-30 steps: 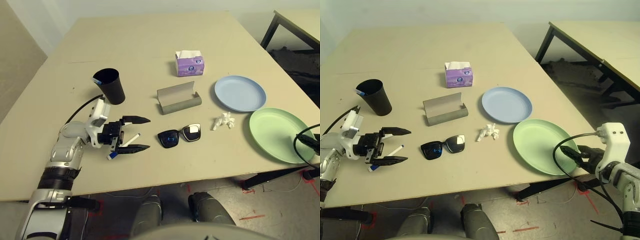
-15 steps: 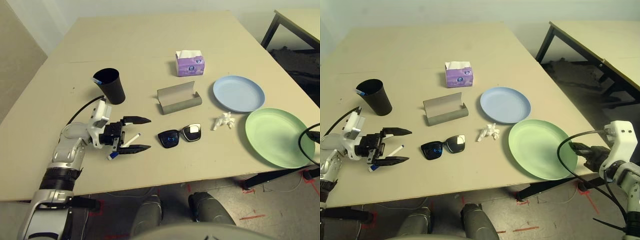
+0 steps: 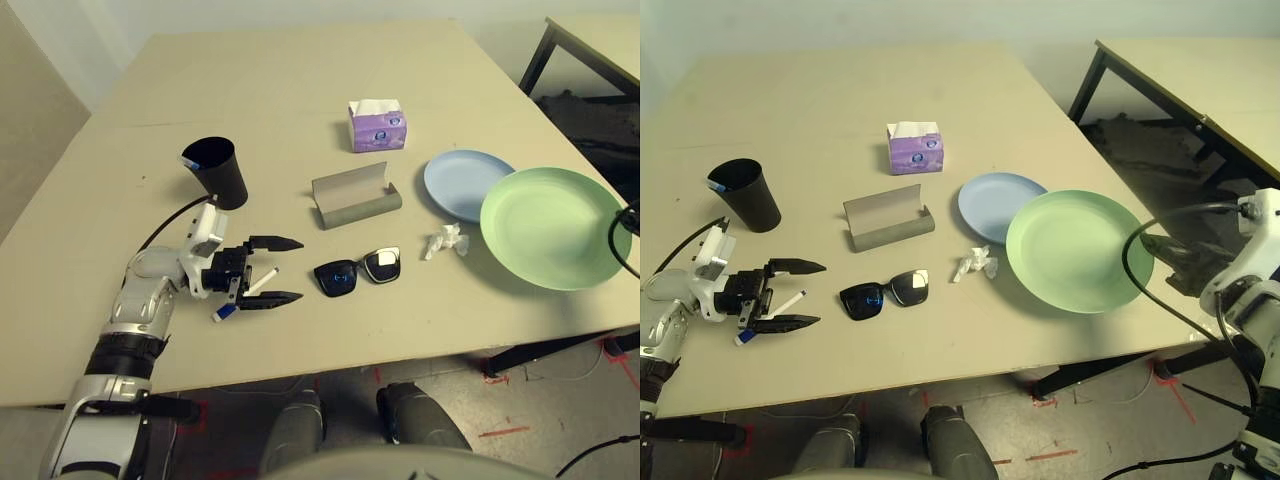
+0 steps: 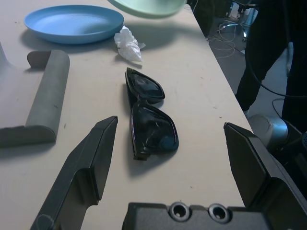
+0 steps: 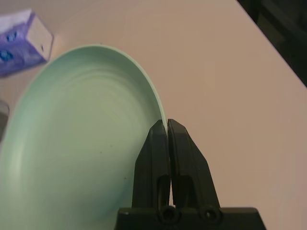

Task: Organize and tidy the items on the table.

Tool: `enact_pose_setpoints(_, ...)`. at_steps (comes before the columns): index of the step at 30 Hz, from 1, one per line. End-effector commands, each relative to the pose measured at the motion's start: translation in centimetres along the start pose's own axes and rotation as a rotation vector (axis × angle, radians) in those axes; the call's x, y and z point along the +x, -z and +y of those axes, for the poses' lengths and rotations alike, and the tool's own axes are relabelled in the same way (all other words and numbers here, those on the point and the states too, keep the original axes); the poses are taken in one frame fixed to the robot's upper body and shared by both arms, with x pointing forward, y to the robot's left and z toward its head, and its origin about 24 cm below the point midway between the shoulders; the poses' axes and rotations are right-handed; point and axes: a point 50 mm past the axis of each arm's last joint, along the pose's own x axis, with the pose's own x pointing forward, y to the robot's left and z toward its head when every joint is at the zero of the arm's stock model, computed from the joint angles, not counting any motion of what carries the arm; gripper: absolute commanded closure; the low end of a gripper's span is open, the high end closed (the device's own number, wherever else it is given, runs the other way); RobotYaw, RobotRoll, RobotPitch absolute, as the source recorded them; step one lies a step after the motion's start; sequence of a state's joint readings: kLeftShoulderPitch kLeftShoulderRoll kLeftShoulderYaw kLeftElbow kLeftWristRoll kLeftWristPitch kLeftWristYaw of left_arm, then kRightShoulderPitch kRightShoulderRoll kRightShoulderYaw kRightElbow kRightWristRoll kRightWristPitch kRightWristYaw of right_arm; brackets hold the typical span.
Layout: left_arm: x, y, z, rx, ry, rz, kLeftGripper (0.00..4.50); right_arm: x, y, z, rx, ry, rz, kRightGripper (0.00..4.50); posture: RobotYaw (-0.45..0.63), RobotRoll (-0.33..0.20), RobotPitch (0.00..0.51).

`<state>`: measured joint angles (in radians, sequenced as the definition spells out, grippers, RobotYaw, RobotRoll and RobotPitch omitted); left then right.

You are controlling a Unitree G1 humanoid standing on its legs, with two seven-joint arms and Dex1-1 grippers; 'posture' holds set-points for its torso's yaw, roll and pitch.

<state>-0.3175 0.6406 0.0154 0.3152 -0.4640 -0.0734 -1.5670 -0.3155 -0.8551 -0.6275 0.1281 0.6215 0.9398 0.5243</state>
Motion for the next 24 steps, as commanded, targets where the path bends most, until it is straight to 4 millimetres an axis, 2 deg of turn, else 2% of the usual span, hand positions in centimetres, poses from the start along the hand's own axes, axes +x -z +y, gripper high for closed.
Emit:
enact_pose_setpoints(1, -0.1, 0.3, -0.2, -0.002, 0.009, 0.021, 0.0, 0.8, -0.3, 0.8, 0.024, 0.013, 0.025, 4.49, -0.14, 0.0, 0.103)
enact_pose_setpoints(10, -0.3, 0.6, -0.7, -0.007, -0.006, 0.025, 0.0, 2.8, -2.3, 3.3, 0.147, 0.048, 0.011, 4.49, -0.12, 0.0, 0.106)
enact_pose_setpoints(24, -0.4, 0.5, -0.7, -0.012, -0.029, 0.021, 0.0, 4.5, -4.5, 6.7, 0.177, 0.093, 0.041, 4.49, -0.11, 0.0, 0.122)
